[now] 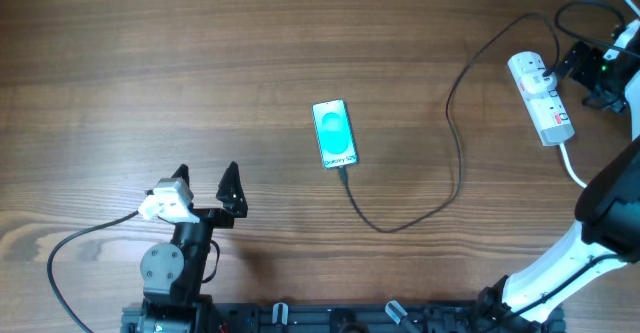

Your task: Plug charger to phone and switch on socket

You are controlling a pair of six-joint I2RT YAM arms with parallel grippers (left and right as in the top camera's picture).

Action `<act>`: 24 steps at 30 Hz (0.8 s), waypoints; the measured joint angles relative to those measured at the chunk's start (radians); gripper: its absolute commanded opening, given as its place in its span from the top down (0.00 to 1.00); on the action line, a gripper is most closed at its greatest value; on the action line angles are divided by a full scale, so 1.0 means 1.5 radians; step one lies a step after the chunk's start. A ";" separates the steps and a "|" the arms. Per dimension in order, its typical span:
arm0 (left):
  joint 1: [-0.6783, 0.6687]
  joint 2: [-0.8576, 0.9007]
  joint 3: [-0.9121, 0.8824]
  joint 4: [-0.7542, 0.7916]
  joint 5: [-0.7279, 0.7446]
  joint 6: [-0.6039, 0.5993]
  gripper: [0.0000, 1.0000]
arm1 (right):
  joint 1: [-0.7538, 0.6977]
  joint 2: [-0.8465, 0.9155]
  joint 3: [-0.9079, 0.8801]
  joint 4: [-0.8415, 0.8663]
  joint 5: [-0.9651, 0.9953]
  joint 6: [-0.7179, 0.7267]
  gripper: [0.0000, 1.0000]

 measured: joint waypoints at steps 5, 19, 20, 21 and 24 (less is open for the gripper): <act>0.000 0.000 0.000 0.000 0.000 0.000 0.00 | 0.000 -0.115 0.000 0.000 0.001 0.000 0.00; 0.000 0.000 0.000 0.000 0.000 0.000 0.00 | 0.000 -0.323 -0.039 0.005 0.000 0.000 0.00; 0.000 0.000 0.000 0.000 0.000 0.000 0.00 | 0.000 -0.331 -0.067 0.003 0.000 0.000 0.00; 0.000 0.000 0.000 0.000 0.000 0.000 0.00 | 0.000 -0.339 -0.100 0.006 0.000 0.000 0.01; 0.000 0.000 0.000 0.001 0.000 0.000 0.00 | 0.001 -0.380 -0.215 -0.003 0.000 0.000 0.00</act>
